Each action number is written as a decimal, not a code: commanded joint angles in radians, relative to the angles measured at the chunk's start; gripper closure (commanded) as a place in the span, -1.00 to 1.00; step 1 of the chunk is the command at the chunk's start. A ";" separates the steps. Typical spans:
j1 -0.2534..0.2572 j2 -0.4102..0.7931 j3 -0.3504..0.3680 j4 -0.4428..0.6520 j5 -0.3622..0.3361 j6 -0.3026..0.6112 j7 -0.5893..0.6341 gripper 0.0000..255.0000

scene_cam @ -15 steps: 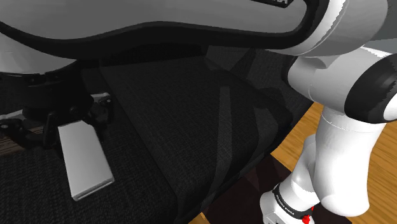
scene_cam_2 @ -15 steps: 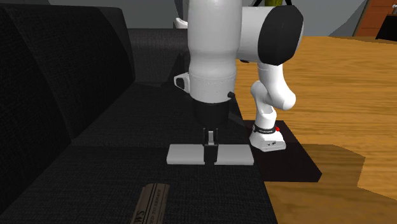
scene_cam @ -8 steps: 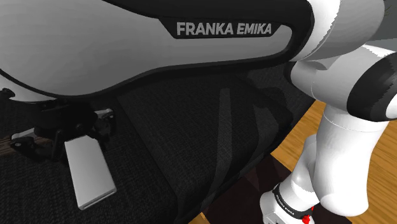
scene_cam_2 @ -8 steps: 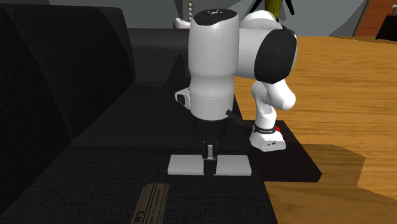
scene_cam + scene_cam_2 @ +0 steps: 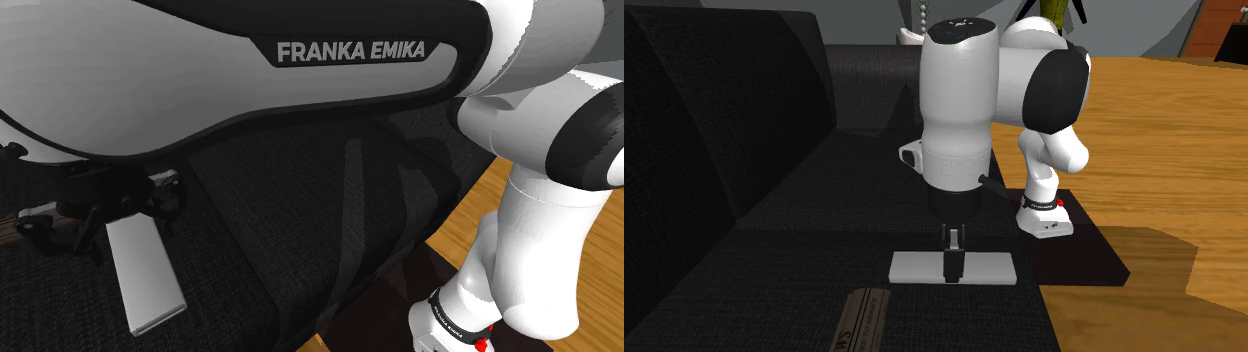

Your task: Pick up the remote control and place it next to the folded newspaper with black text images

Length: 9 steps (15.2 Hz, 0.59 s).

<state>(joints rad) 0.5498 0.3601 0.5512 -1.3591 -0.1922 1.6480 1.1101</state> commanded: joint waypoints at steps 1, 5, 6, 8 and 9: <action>0.000 0.000 0.000 0.000 0.000 0.000 0.000 -1.00; 0.000 0.000 0.000 0.000 0.000 0.000 0.000 -1.00; 0.008 0.007 0.001 0.045 -0.003 -0.037 0.000 -1.00; 0.028 0.030 0.001 0.146 -0.014 -0.117 0.000 -1.00; 0.038 0.042 0.001 0.191 -0.021 -0.151 0.001 -1.00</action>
<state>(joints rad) 0.5828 0.4003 0.5512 -1.2026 -0.2113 1.5311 1.1120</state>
